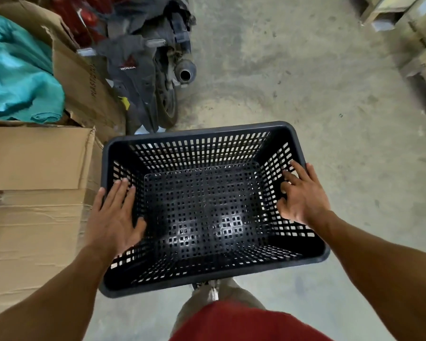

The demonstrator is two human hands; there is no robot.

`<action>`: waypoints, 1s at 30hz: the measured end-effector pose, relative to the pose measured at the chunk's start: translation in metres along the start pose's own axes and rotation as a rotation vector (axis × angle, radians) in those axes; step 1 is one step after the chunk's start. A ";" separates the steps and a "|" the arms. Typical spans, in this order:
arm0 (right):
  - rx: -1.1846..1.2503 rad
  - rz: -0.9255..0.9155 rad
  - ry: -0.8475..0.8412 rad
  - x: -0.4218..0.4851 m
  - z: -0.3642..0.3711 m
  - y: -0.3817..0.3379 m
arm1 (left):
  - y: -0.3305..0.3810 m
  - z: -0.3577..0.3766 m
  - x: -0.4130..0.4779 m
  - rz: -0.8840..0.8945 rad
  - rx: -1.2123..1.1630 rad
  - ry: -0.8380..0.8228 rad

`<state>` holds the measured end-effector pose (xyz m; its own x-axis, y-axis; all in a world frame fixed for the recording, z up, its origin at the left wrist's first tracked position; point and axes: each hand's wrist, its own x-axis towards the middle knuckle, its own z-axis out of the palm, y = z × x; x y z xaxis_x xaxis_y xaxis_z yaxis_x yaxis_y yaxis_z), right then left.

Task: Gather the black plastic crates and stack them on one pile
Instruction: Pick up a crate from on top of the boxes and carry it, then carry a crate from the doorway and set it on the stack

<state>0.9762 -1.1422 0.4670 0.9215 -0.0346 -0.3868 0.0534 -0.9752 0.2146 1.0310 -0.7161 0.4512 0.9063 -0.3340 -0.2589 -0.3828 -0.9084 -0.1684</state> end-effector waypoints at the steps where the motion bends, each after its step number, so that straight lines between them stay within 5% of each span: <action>1: -0.013 -0.002 -0.006 0.000 -0.001 -0.001 | 0.000 0.000 0.000 -0.004 0.014 0.002; 16: 0.241 0.022 0.058 -0.075 -0.027 -0.029 | 0.046 -0.064 -0.085 -0.132 -0.091 0.129; 30: 0.160 -0.341 0.265 -0.273 -0.077 -0.103 | 0.133 -0.112 -0.341 -0.426 -0.125 0.230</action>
<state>0.7486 -1.0155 0.6192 0.9291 0.3312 -0.1645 0.3302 -0.9433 -0.0343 0.6908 -0.7510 0.6240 0.9989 0.0391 0.0270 0.0415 -0.9947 -0.0946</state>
